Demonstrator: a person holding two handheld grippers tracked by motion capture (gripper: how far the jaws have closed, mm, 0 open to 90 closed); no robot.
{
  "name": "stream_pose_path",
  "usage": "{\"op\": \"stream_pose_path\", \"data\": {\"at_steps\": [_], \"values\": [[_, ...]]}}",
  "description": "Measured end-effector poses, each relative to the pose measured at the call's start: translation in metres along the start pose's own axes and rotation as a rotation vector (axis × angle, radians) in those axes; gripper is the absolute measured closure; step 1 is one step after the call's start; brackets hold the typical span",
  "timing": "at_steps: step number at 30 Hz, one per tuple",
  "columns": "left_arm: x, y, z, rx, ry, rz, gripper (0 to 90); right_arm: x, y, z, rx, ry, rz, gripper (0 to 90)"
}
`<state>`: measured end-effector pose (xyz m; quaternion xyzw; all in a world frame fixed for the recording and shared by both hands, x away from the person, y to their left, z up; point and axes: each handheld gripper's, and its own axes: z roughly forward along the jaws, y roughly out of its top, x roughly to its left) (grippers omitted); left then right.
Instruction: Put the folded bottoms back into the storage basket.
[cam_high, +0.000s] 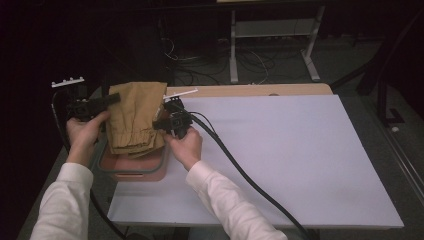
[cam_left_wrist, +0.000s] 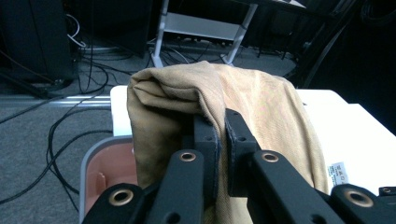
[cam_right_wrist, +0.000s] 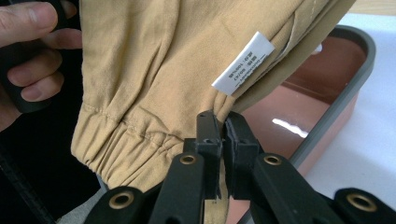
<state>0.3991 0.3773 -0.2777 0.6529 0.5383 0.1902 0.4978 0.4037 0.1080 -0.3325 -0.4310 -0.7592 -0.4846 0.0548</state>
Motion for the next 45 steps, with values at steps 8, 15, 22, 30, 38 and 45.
{"op": "stream_pose_path", "data": {"at_steps": [8,15,22,30,38,45], "values": [[0.008,-0.007,0.004,0.016,0.011,-0.005,85.7,-0.001,-0.006,0.013,0.006,0.002,0.007,84.7],[0.017,-0.016,0.007,0.028,0.02,-0.018,85.7,-0.003,-0.012,0.025,0.018,0.002,0.018,84.7],[0.023,-0.025,0.011,0.042,0.027,-0.025,85.6,-0.002,-0.02,0.034,0.038,0.001,0.019,84.5],[0.03,-0.035,0.018,0.081,0.016,-0.066,76.1,-0.003,-0.024,0.041,0.066,0.009,0.014,77.1],[0.019,-0.043,0.031,0.175,0.067,-0.035,39.3,-0.003,-0.018,0.03,0.037,0.008,-0.087,53.7],[0.01,-0.041,0.034,0.19,0.061,0.005,30.8,-0.01,-0.013,0.018,0.021,0.024,-0.102,40.7]]}}
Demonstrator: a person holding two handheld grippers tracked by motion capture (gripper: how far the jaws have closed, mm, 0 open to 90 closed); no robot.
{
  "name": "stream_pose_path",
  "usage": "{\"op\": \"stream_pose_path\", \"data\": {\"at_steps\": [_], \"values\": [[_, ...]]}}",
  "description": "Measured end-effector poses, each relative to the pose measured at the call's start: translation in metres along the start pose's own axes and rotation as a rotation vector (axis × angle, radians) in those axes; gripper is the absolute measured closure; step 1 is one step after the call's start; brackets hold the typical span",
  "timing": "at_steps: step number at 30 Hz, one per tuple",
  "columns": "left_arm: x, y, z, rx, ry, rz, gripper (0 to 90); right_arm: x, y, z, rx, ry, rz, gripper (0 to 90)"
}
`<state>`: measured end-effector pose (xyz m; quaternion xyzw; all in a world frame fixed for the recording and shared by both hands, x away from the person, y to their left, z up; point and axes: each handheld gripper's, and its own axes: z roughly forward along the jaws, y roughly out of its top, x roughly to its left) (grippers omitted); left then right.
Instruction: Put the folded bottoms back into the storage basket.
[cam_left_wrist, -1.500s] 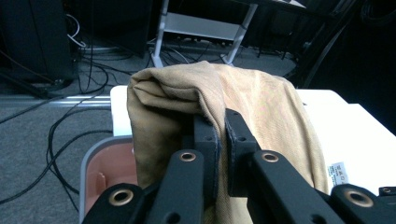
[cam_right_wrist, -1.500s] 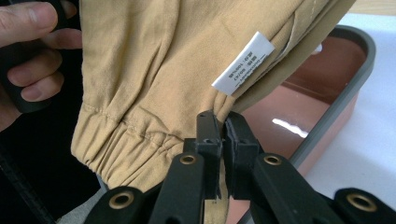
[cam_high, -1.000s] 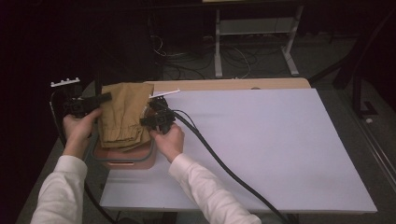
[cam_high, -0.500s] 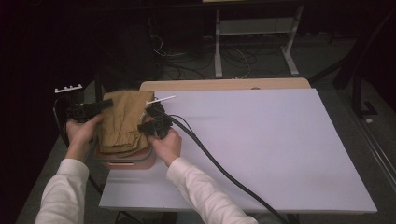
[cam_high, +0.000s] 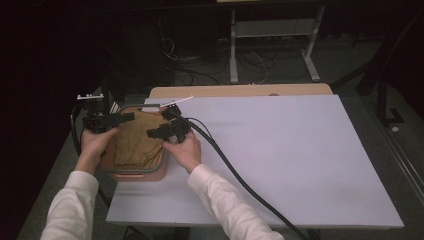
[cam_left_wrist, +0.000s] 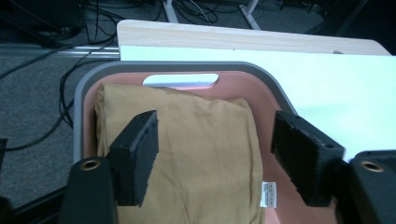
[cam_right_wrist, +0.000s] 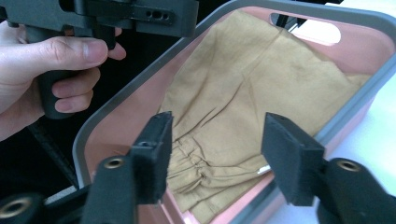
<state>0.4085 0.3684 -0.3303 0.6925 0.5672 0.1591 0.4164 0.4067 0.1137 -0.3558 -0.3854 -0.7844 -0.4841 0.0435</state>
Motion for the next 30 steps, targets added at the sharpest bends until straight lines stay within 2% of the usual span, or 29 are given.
{"op": "stream_pose_path", "data": {"at_steps": [5,11,14,22,26,30], "values": [[-0.006,0.002,-0.002,-0.009,0.005,0.026,23.4,-0.006,0.003,-0.01,0.007,-0.003,-0.021,27.9],[-0.015,0.004,-0.004,-0.021,-0.002,0.036,16.8,-0.013,0.004,-0.027,0.012,-0.007,-0.046,14.2],[-0.022,0.005,-0.005,-0.031,-0.016,0.042,14.0,-0.017,0.003,-0.037,0.008,-0.014,-0.06,13.2],[-0.039,0.006,-0.005,-0.046,-0.05,0.054,5.0,-0.03,0.0,-0.067,0.001,-0.044,-0.07,0.8],[-0.047,0.005,-0.003,-0.035,-0.067,0.057,0.3,-0.038,-0.003,-0.083,-0.009,-0.048,-0.066,0.0],[-0.055,0.004,-0.004,-0.038,-0.081,0.069,0.0,-0.045,-0.006,-0.099,-0.021,-0.049,-0.063,0.0]]}}
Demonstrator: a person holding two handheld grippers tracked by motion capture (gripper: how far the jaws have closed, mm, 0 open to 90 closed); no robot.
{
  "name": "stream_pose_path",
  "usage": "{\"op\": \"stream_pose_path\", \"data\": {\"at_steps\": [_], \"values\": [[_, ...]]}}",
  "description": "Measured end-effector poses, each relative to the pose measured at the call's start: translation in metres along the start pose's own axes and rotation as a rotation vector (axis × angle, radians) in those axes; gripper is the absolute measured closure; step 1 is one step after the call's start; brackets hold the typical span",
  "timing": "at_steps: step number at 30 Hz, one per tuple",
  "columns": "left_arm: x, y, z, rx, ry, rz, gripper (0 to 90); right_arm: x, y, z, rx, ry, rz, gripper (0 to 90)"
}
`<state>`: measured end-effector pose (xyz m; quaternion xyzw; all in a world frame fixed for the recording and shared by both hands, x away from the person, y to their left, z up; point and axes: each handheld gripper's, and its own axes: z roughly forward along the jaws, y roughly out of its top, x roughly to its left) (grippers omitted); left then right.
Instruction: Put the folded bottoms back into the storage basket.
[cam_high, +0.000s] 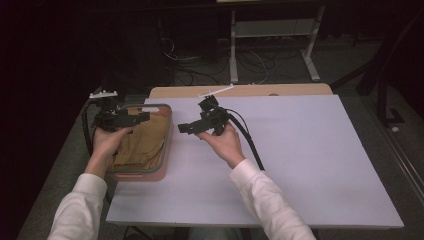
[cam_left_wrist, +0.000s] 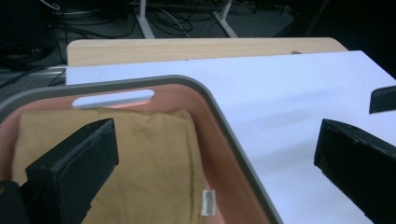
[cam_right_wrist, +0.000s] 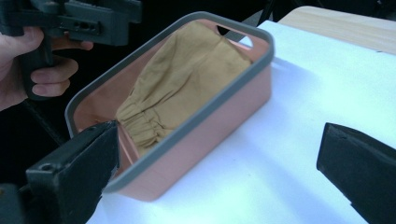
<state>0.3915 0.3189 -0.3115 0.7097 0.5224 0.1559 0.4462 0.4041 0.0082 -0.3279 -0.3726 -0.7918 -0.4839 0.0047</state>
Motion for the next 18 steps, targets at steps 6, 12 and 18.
{"op": "stream_pose_path", "data": {"at_steps": [6,12,18], "values": [[-0.01,-0.002,-0.001,-0.017,-0.024,0.016,0.0,-0.01,-0.007,-0.023,-0.019,-0.008,-0.009,0.0],[-0.023,-0.006,-0.002,-0.039,-0.044,0.035,0.0,-0.019,-0.015,-0.041,-0.023,-0.015,-0.02,0.0],[-0.035,-0.01,-0.002,-0.064,-0.07,0.055,0.0,-0.027,-0.025,-0.056,-0.036,-0.021,-0.024,0.0]]}}
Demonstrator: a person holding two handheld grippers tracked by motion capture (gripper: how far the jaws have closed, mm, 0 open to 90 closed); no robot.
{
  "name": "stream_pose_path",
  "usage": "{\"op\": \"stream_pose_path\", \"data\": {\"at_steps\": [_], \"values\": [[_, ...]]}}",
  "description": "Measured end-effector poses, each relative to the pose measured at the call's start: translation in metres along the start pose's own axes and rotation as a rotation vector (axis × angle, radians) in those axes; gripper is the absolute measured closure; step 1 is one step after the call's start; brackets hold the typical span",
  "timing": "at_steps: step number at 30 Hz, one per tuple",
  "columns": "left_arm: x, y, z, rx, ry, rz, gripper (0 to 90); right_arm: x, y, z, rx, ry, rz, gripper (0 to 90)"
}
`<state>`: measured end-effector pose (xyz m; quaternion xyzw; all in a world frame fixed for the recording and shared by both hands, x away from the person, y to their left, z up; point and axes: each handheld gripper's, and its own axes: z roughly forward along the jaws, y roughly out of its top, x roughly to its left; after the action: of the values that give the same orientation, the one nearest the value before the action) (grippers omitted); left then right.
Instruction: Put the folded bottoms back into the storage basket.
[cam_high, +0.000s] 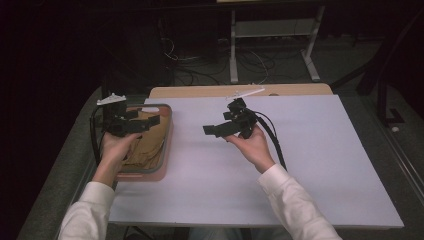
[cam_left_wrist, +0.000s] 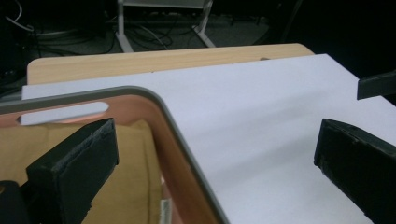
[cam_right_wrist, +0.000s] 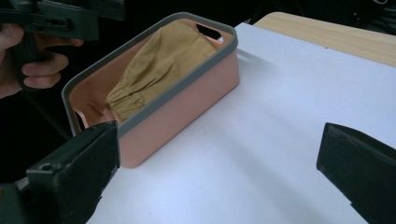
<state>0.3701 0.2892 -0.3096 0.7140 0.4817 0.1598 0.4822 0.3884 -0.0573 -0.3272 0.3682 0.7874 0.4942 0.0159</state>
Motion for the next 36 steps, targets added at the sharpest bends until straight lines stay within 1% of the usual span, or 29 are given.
{"op": "stream_pose_path", "data": {"at_steps": [5,8,10,20,21,23,29,32,36], "values": [[-0.01,-0.004,0.0,-0.013,0.001,0.033,0.0,-0.005,-0.009,-0.012,-0.012,-0.002,-0.008,0.0],[-0.016,-0.008,-0.001,-0.023,-0.007,0.044,0.0,-0.007,-0.015,-0.02,-0.019,-0.005,-0.017,0.0],[-0.02,-0.011,-0.001,-0.023,-0.011,0.06,0.0,-0.009,-0.019,-0.024,-0.026,-0.006,-0.02,0.0],[-0.035,-0.021,-0.002,-0.048,-0.049,0.08,0.0,-0.016,-0.038,-0.044,-0.048,-0.017,-0.022,0.0],[-0.037,-0.022,-0.001,-0.051,-0.052,0.076,0.0,-0.016,-0.04,-0.047,-0.054,-0.02,-0.019,0.0],[-0.04,-0.024,-0.001,-0.052,-0.055,0.084,0.0,-0.017,-0.044,-0.05,-0.057,-0.023,-0.018,0.0],[-0.05,-0.03,0.0,-0.05,-0.054,0.128,0.0,-0.021,-0.056,-0.062,-0.071,-0.031,-0.02,0.0],[-0.055,-0.034,0.001,-0.048,-0.064,0.139,0.0,-0.023,-0.061,-0.067,-0.074,-0.033,-0.019,0.0],[-0.059,-0.04,0.002,-0.05,-0.08,0.142,0.0,-0.026,-0.069,-0.073,-0.082,-0.035,-0.016,0.0]]}}
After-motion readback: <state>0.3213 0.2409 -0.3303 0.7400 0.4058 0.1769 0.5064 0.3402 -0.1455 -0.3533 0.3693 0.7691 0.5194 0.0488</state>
